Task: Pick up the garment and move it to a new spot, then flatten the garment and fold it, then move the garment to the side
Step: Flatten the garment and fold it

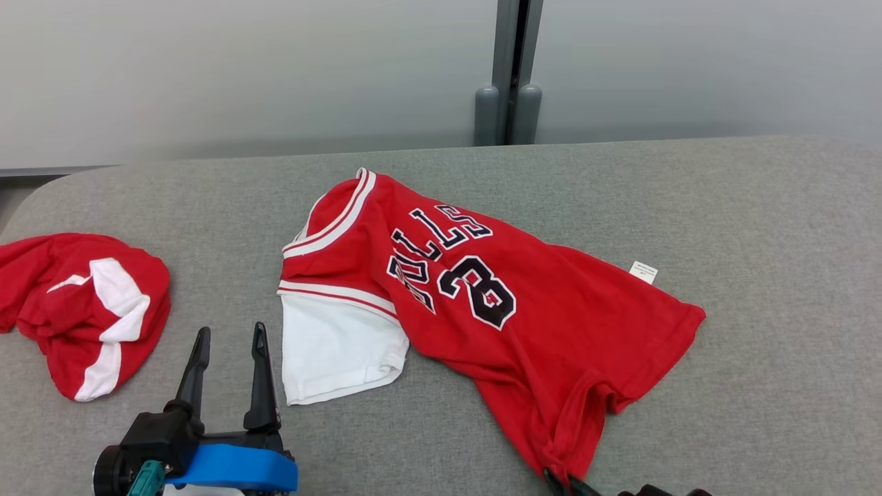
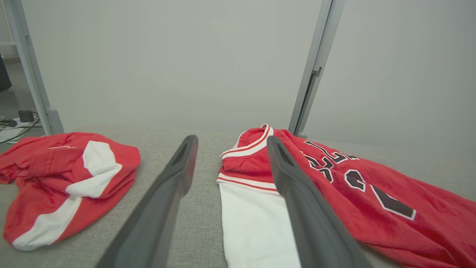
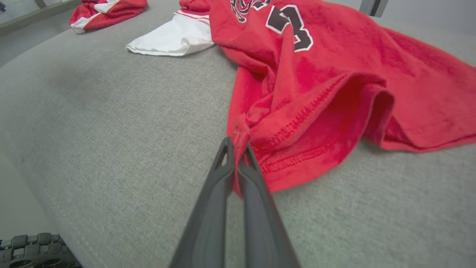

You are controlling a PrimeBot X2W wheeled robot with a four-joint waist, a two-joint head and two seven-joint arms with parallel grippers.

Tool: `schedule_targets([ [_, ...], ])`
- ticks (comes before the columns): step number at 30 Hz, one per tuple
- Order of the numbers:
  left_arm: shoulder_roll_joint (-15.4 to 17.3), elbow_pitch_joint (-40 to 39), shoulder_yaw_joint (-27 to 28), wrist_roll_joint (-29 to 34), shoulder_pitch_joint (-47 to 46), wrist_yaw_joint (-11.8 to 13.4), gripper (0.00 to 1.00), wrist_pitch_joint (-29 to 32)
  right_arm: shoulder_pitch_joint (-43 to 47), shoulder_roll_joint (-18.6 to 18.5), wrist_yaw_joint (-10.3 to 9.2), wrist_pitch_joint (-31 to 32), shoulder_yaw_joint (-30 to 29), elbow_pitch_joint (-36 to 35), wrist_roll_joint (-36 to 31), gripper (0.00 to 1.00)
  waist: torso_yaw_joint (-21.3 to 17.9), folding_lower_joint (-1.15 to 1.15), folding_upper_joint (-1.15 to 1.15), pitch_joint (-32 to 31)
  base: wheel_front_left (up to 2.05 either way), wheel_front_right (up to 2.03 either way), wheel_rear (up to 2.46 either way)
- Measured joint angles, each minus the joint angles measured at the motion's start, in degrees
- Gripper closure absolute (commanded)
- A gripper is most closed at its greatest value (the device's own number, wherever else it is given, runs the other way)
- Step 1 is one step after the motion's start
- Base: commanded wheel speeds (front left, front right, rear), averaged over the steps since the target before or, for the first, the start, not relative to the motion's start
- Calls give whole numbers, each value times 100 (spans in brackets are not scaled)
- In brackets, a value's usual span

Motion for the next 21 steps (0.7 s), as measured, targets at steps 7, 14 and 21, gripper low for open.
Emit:
schedule_targets([
  [7,-2,0,8,31,6,-1,0,0,-69,-144,0,-125,-397,-609,81,0,-133,0,0,-9,0,0,0],
  [14,-1,-25,47,70,-2,-10,0,0,-610,-281,0,89,-1449,-1029,-32,0,-144,0,0,16,0,0,0],
  [21,0,-55,26,96,-76,-35,0,0,-1292,-392,0,364,-2247,-848,-110,0,-58,0,0,203,0,0,0],
])
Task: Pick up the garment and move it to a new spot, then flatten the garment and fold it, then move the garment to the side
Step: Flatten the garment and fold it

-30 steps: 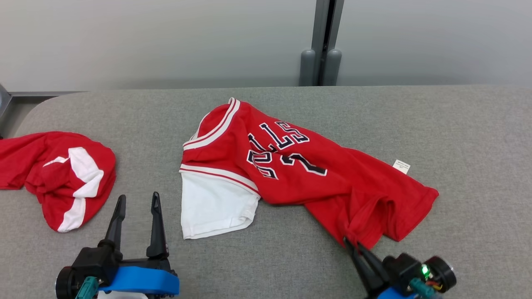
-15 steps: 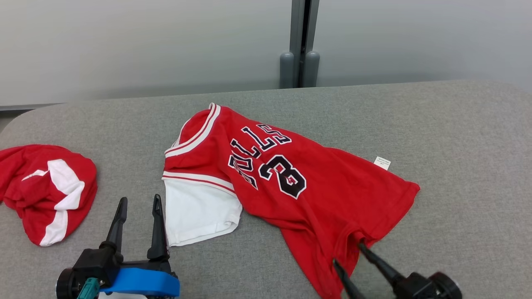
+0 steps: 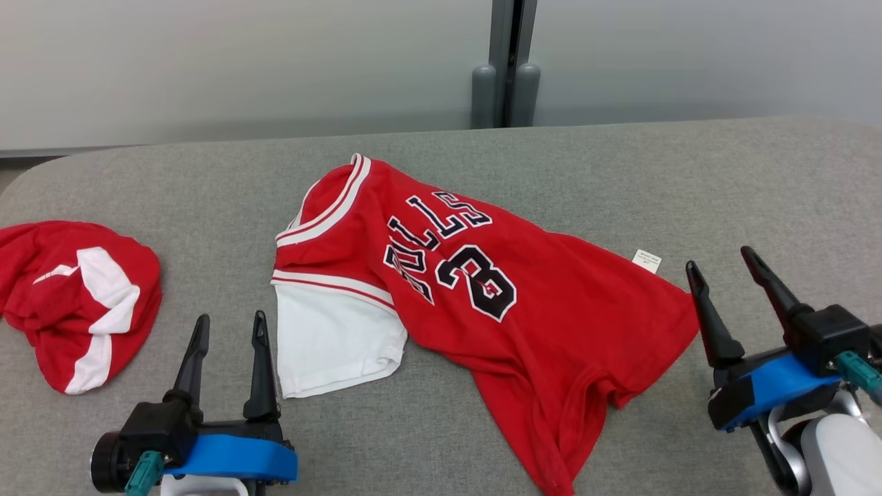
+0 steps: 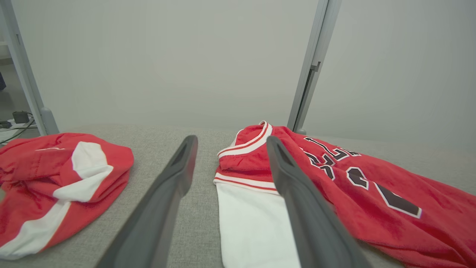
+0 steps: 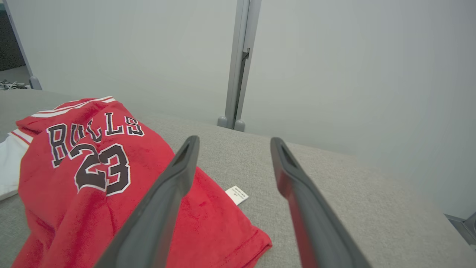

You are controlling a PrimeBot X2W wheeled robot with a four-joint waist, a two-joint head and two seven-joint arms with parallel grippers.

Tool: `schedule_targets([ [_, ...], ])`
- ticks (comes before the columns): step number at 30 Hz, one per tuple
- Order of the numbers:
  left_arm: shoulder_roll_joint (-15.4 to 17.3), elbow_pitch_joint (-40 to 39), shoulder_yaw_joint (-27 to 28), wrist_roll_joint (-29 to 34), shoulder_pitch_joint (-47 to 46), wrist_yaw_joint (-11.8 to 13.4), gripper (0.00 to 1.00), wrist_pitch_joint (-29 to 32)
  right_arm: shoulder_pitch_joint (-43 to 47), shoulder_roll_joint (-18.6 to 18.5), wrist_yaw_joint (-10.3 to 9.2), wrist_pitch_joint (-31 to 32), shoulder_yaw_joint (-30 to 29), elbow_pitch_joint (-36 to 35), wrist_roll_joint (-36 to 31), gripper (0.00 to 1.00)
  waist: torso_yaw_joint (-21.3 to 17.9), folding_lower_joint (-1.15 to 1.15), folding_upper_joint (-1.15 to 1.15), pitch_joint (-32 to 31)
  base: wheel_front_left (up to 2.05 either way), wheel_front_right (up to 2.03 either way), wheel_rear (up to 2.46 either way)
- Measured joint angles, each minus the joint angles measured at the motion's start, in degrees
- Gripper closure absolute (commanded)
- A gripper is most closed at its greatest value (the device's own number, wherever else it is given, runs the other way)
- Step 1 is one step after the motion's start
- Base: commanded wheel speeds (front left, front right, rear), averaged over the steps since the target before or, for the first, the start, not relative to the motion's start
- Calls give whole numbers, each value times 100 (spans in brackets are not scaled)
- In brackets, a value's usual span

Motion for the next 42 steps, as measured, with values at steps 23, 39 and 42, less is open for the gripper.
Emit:
schedule_targets([
  [23,-1,-32,-64,-4,-436,8,0,1,-1124,233,0,-298,-825,3431,-229,0,464,0,0,633,0,0,0],
  [39,-2,56,-45,-11,-345,40,0,0,-1798,-253,0,-616,-862,3393,109,100,375,1,0,258,0,0,0],
  [42,-2,78,-52,-11,-330,32,0,0,-1975,-474,0,-617,-914,3059,126,100,380,0,0,162,0,0,0],
])
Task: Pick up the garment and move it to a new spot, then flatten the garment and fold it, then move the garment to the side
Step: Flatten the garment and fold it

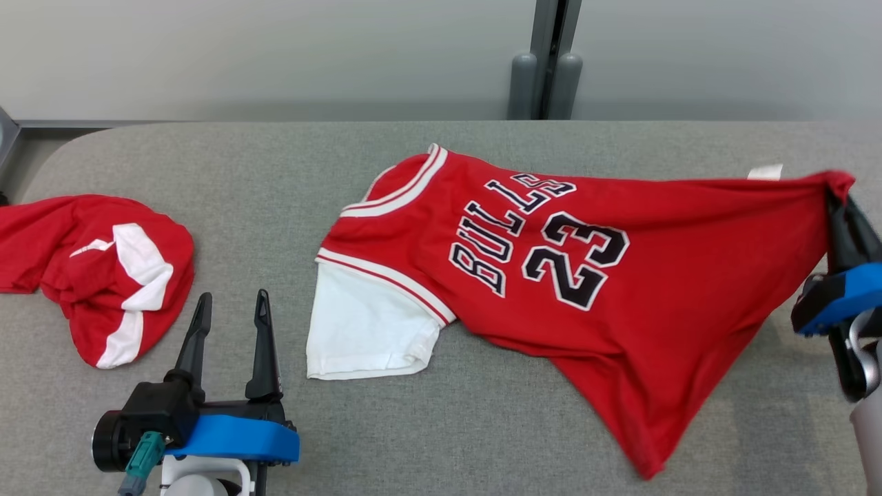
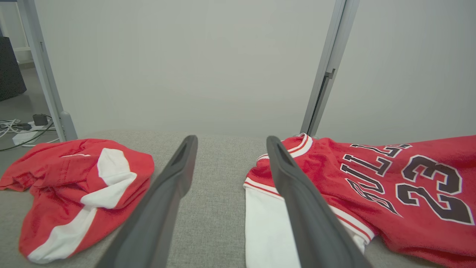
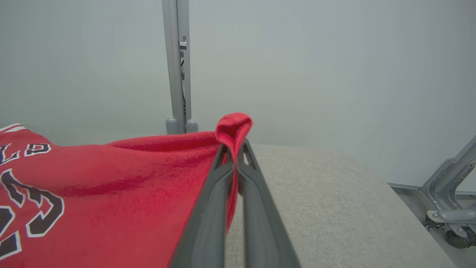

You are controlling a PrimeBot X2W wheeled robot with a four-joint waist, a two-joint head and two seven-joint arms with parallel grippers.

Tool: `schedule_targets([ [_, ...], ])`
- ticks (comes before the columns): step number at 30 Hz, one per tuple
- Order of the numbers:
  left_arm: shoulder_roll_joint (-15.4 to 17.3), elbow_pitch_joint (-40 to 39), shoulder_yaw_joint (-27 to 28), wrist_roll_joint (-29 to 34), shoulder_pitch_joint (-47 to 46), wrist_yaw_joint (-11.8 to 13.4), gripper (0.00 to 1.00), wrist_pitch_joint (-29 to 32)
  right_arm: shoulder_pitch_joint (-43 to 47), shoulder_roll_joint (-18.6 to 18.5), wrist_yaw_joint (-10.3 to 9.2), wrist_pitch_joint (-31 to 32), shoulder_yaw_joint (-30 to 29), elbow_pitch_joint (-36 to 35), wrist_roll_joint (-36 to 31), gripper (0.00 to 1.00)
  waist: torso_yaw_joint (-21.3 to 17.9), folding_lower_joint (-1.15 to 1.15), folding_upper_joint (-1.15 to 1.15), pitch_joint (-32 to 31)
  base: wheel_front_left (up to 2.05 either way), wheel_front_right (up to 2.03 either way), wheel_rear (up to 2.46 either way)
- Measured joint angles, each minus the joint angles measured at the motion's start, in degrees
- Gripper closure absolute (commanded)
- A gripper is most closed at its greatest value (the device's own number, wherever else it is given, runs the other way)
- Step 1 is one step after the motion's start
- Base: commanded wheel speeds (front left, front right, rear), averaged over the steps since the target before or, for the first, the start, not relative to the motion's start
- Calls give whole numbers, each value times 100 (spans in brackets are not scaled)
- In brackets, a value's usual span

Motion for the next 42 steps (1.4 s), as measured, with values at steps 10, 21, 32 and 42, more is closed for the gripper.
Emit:
schedule_targets([
  [10,0,35,-1,-40,183,-16,0,0,-115,-23,0,1,309,-1134,110,100,53,-1,0,-309,0,0,0],
  [21,-1,-9,-4,-43,320,25,0,1,58,33,0,459,471,-2272,172,100,-35,-1,0,-499,0,0,0],
  [32,0,-69,-58,-79,270,24,0,1,22,-118,0,694,359,-2169,129,100,47,-1,0,-373,0,0,0],
  [42,0,-147,-242,-102,-157,1,0,1,-1031,-560,0,777,365,-1201,-2,100,276,0,0,121,0,0,0],
])
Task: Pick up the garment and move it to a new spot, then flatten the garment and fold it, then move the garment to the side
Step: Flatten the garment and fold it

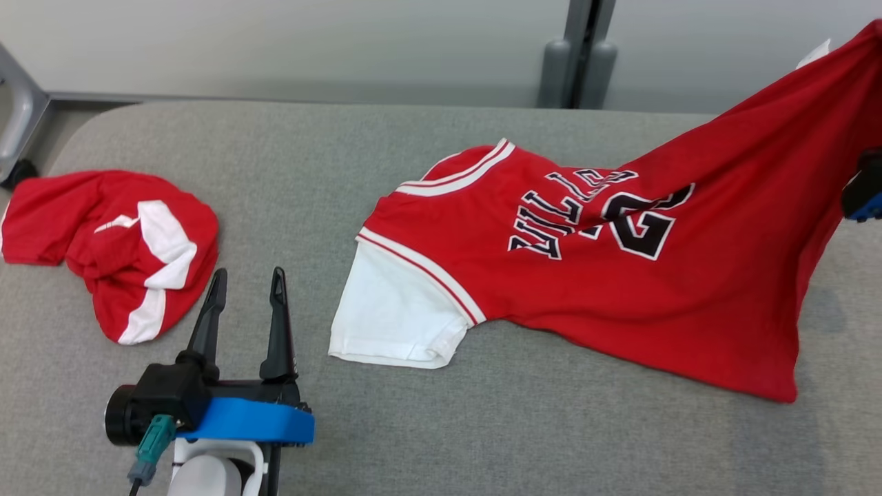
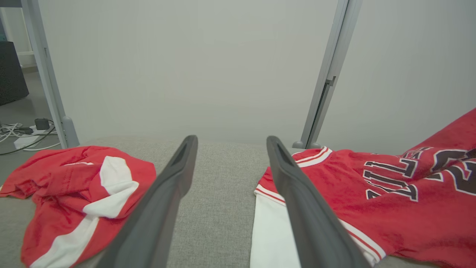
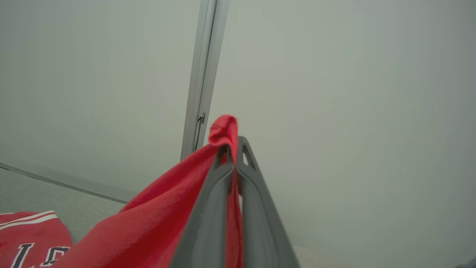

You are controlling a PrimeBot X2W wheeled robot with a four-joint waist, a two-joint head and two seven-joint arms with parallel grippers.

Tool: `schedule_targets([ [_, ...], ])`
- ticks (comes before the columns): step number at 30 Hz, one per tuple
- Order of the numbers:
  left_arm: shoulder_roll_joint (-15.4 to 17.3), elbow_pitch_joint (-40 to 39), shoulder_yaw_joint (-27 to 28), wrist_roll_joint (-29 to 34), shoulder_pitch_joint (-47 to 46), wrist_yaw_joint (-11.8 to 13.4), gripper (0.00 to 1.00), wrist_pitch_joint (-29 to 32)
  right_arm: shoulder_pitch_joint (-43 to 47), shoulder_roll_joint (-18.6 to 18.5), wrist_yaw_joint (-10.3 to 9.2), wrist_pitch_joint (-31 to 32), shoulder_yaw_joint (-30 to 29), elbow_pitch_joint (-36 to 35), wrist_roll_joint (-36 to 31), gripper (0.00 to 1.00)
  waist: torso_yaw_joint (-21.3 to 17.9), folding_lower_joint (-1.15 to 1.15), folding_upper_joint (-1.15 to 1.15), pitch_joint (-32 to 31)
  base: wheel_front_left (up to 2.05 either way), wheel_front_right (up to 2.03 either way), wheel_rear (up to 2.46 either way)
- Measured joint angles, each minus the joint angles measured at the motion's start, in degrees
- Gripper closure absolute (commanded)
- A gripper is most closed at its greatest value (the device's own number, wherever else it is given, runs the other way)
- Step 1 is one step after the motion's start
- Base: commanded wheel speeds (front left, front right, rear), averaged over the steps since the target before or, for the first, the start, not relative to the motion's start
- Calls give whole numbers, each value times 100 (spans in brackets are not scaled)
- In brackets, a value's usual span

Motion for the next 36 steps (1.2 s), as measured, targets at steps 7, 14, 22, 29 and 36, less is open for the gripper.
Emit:
schedule_targets([
  [7,1,-47,-175,-91,-288,1,0,-1,-820,-245,0,-19,113,810,-172,100,249,0,0,417,0,0,0],
  [14,1,-68,-325,-153,-516,26,0,0,-1465,-371,0,5,-53,1879,-394,44,474,1,0,776,0,0,0],
  [22,0,-65,-343,-189,-589,104,0,0,-1697,-281,0,-467,-153,2619,-512,0,492,1,0,915,0,0,0],
  [29,0,-42,-134,-34,-454,101,0,-1,-1582,55,0,-758,-136,2361,-449,0,216,0,0,678,0,0,0],
  [36,-1,10,134,125,-148,49,0,0,-603,648,0,-781,152,1179,-104,0,-170,0,0,313,0,0,0],
])
